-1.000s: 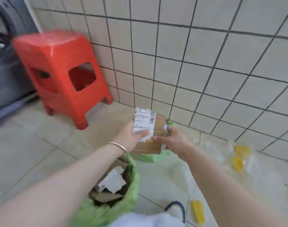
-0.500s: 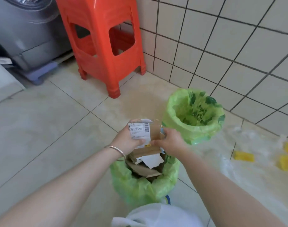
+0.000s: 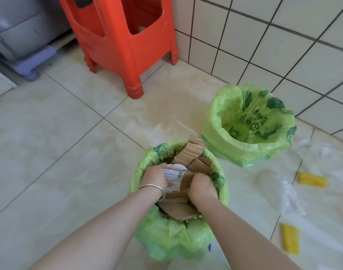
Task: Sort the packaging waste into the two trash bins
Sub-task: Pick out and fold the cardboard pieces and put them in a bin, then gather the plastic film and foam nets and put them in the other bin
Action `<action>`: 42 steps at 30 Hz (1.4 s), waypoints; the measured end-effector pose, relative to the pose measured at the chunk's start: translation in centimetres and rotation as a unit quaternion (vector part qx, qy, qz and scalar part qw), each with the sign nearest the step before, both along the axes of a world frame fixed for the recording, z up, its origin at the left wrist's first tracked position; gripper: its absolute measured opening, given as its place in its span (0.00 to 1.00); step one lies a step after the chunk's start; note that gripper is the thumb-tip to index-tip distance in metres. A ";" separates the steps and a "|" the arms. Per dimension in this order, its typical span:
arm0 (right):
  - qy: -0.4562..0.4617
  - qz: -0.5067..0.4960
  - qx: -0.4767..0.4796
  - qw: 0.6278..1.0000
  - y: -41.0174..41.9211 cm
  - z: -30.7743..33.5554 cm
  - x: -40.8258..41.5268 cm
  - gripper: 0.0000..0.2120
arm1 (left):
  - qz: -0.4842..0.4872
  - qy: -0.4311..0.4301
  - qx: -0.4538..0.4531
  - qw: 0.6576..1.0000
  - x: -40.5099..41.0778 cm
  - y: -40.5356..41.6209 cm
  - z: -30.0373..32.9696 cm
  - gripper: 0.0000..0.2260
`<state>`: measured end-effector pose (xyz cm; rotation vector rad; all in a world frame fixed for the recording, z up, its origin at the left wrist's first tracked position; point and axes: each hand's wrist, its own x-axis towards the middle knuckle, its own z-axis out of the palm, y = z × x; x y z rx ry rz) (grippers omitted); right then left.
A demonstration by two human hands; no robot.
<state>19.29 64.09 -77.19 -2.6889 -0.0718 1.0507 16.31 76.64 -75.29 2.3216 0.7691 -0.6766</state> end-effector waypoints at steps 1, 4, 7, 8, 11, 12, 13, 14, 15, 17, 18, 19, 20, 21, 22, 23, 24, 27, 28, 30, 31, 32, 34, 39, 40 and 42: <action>0.001 0.004 -0.008 1.000 0.0 -0.1 0.0 0.13 | -0.005 0.003 0.005 1.000 0.2 -0.1 -0.3 0.23; 0.010 0.036 -0.043 0.998 0.2 0.3 0.2 0.13 | -0.011 0.012 0.025 1.000 0.6 -0.4 -0.7 0.20; 0.000 0.062 -0.071 0.996 0.3 1.5 0.4 0.13 | 0.005 -0.003 0.035 0.999 0.3 -0.8 -0.3 0.20; -0.008 0.063 -0.076 0.995 0.3 2.1 0.5 0.13 | 0.018 -0.019 0.035 0.999 0.0 -0.9 -0.2 0.22; -0.032 0.073 -0.072 0.994 -0.1 4.0 0.6 0.13 | 0.068 -0.057 0.020 0.996 -1.0 -1.4 0.9 0.31; -0.044 0.077 -0.067 0.994 -0.4 4.8 0.5 0.13 | 0.075 -0.072 0.017 0.994 -1.4 -1.7 1.5 0.35; -0.057 0.080 -0.061 0.993 -0.8 5.7 0.3 0.13 | 0.076 -0.088 0.019 0.993 -1.7 -1.9 2.2 0.39; -0.068 0.079 -0.052 0.993 -1.3 6.5 0.2 0.13 | 0.070 -0.105 0.027 0.992 -1.9 -2.2 2.9 0.41; -0.073 0.068 -0.038 0.994 -1.9 7.2 0.0 0.12 | 0.059 -0.124 0.040 0.990 -2.1 -2.5 3.5 0.43; -0.070 0.033 -0.011 0.997 -3.3 8.8 -0.5 0.12 | 0.013 -0.163 0.083 0.983 -2.4 -3.4 4.9 0.43; -0.067 0.019 0.003 0.998 -4.1 9.5 -0.7 0.12 | -0.021 -0.185 0.109 0.976 -2.4 -4.0 5.7 0.42; -0.061 0.005 0.022 0.998 -5.0 10.2 -1.0 0.12 | -0.058 -0.206 0.136 0.967 -2.4 -4.7 6.4 0.40; -0.055 -0.011 0.049 0.997 -6.0 10.6 -1.4 0.12 | -0.095 -0.226 0.160 0.956 -2.3 -5.6 7.0 0.39; -0.044 -0.034 0.085 0.995 -7.1 11.0 -1.7 0.11 | -0.128 -0.241 0.178 0.945 -2.3 -6.5 7.5 0.38; -0.035 -0.062 0.125 0.990 -8.1 11.2 -2.2 0.10 | -0.154 -0.254 0.191 0.936 -2.3 -7.4 7.9 0.36; -0.037 -0.088 0.155 0.983 -9.3 11.4 -2.5 0.10 | -0.175 -0.266 0.200 0.927 -2.4 -8.4 8.3 0.34; -0.044 -0.113 0.175 0.977 -10.4 11.5 -2.8 0.09 | -0.194 -0.278 0.207 0.918 -2.6 -9.3 8.7 0.33; -0.061 -0.176 0.213 0.959 -14.2 11.8 -4.2 0.10 | -0.237 -0.291 0.211 0.903 -2.9 -12.1 9.7 0.29; -0.064 -0.197 0.222 0.953 -15.6 11.8 -4.8 0.11 | -0.252 -0.287 0.194 0.904 -2.9 -13.2 10.1 0.28; -0.073 -0.244 0.229 0.940 -18.7 11.5 -6.0 0.08 | -0.285 -0.268 0.127 0.912 -2.5 -15.8 10.8 0.25; -0.077 -0.265 0.225 0.935 -20.3 11.2 -6.7 0.06 | -0.302 -0.256 0.093 0.914 -2.1 -17.4 10.9 0.24; -0.078 -0.284 0.220 0.930 -21.8 10.8 -7.2 0.06 | -0.320 -0.243 0.070 0.913 -1.8 -19.0 10.9 0.22; -0.071 -0.317 0.211 0.922 -24.6 9.3 -8.2 0.05 | -0.354 -0.216 0.046 0.909 -0.9 -22.4 9.9 0.20; -0.034 -0.393 0.178 0.902 -30.3 3.7 -9.2 0.10 | -0.462 -0.124 0.058 0.876 1.1 -29.5 5.2 0.18; -0.023 -0.399 0.165 0.902 -31.2 2.4 -9.4 0.11 | -0.474 -0.100 0.072 0.872 1.9 -30.1 4.1 0.18; -0.006 -0.403 0.134 0.905 -32.8 -0.4 -9.5 0.12 | -0.476 -0.059 0.093 0.873 4.0 -30.6 1.9 0.20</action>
